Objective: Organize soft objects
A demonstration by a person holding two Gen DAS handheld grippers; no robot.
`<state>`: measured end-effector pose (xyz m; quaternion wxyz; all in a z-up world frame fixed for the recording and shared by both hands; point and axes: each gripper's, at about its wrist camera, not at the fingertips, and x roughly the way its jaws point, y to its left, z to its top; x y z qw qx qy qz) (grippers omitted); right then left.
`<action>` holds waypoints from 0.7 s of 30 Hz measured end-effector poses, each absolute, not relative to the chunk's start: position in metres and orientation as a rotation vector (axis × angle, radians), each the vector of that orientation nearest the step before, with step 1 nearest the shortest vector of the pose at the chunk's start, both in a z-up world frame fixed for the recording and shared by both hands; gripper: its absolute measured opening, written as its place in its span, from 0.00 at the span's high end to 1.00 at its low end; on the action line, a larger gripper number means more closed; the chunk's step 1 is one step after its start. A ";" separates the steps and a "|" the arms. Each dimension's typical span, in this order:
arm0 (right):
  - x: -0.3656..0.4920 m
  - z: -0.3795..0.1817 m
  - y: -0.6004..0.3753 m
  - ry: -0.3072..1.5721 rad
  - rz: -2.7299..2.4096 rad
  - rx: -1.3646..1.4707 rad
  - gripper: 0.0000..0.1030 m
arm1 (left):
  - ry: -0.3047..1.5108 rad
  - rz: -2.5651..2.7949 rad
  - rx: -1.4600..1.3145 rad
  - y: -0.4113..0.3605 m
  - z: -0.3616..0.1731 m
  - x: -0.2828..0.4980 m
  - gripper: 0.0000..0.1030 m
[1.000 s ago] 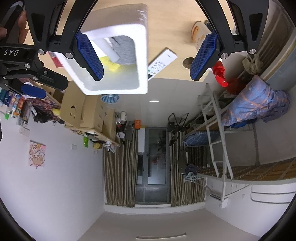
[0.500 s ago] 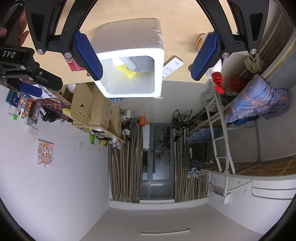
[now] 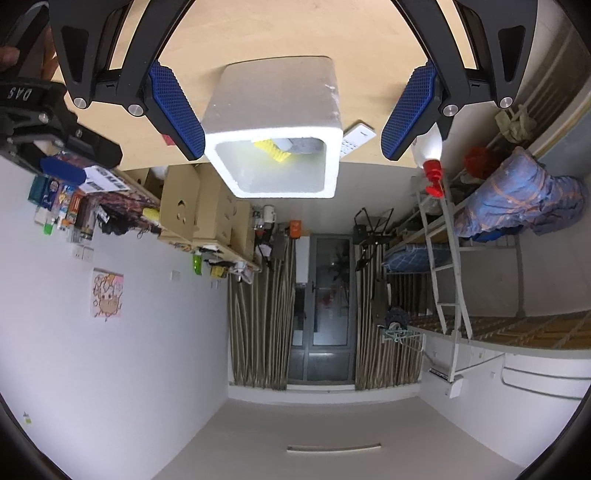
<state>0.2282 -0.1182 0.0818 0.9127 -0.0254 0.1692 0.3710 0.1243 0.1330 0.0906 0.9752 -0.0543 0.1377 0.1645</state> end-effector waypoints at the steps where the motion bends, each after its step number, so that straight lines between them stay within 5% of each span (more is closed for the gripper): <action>1: 0.225 0.080 -0.120 0.344 0.766 -0.049 0.00 | 0.268 0.331 -0.113 0.132 0.089 0.121 0.05; 21: 0.178 0.032 -0.155 0.276 0.760 -0.020 0.00 | 0.207 0.267 -0.138 0.100 0.033 0.071 0.02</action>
